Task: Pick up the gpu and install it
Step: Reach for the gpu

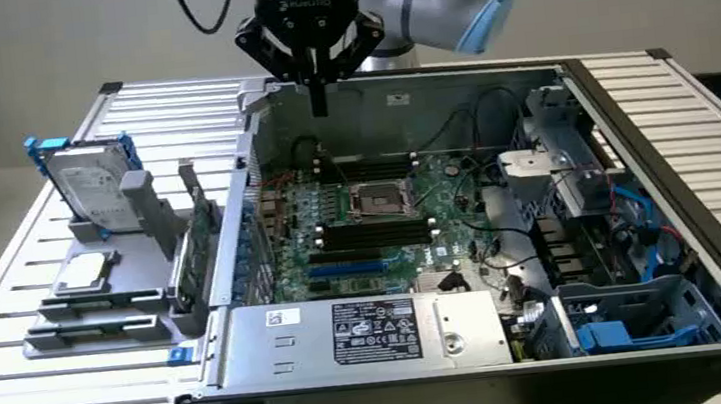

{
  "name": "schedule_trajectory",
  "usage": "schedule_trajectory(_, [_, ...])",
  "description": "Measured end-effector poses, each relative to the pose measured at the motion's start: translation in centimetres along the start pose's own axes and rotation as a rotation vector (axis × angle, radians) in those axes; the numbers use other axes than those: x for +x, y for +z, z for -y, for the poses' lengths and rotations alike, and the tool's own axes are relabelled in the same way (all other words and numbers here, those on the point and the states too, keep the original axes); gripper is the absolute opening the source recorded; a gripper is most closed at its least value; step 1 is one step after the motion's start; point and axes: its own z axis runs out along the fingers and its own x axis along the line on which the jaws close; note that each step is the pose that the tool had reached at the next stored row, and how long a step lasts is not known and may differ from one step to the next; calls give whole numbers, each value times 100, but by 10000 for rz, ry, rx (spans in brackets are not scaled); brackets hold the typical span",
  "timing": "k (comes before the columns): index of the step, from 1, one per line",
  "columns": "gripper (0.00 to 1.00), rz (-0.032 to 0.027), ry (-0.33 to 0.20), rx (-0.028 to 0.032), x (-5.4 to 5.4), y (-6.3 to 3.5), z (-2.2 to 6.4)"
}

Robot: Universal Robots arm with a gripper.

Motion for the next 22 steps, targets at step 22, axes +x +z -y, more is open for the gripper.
schedule_trajectory(22, [11,-6,-29,1,306,-5,22])
